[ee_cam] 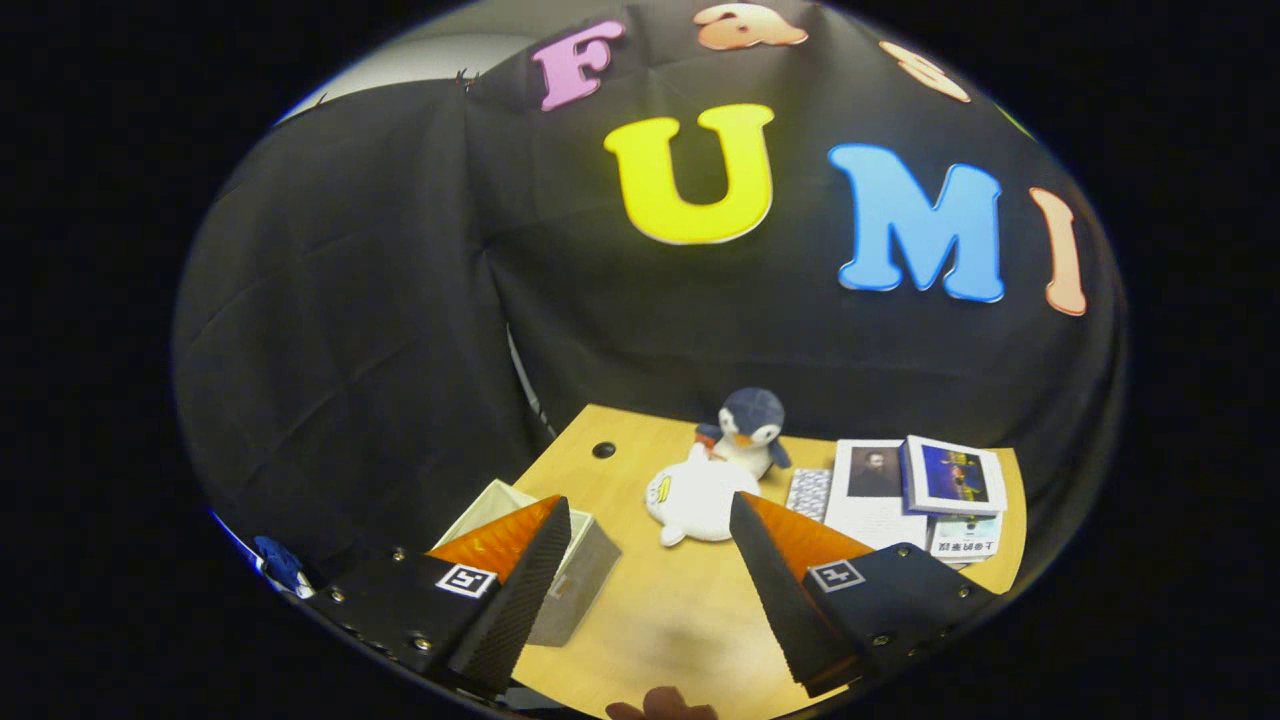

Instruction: Open the storage box then place both shoes into the box .Put the left shoe in first, then the right shoe, with the right side of both shoes facing outward in a uniform manner.

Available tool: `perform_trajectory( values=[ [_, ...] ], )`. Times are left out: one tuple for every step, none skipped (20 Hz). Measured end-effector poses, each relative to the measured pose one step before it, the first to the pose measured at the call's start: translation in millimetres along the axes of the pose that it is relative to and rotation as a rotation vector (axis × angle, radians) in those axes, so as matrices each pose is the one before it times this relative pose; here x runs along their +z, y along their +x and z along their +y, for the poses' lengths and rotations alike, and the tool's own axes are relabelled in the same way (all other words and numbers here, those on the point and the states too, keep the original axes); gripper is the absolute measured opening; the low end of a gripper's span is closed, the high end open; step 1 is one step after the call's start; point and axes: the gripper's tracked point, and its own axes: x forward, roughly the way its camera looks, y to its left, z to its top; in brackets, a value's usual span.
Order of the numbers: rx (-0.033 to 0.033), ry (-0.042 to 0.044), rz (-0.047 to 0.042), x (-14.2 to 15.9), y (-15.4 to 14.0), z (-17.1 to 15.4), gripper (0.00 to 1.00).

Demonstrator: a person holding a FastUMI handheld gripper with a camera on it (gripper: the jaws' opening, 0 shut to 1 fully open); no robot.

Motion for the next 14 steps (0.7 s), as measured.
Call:
perform_trajectory(
  values=[
    [-0.03234,0.00112,-0.05532,8.25,-14.06,-14.6,0.98],
    [-0.02951,-0.00044,-0.05732,7.96,-13.15,-13.87,0.98],
    [-0.02981,0.00457,-0.06128,10.42,-12.55,-13.36,0.98],
    [-0.02798,0.00773,-0.06176,10.52,-12.59,-12.0,0.98],
    [-0.02986,0.00363,-0.05444,10.48,-11.41,-11.73,0.98],
    [-0.03507,0.00034,-0.04352,7.03,-12.39,-13.74,0.98],
    [-0.02948,-0.0035,-0.03616,5.31,-10.19,-6.14,0.97],
    [-0.02479,-0.005,-0.03075,4.85,-14.21,-9.53,0.97],
    [-0.02099,-0.00146,-0.02354,2.04,-11.46,-9.5,0.98],
    [-0.01283,-0.00051,-0.02473,2.01,-11.12,-6.36,0.97],
    [-0.01341,-0.00679,-0.0308,4.17,-11.95,-5.92,0.98],
    [-0.01773,-0.01483,-0.03019,3.16,-10.6,-5.12,0.97],
    [-0.01797,-0.02005,-0.02314,2.49,-10.5,-4.62,0.97],
    [-0.00736,-0.01112,-0.00688,-0.64,-9.65,-0.04,0.97]
  ],
)
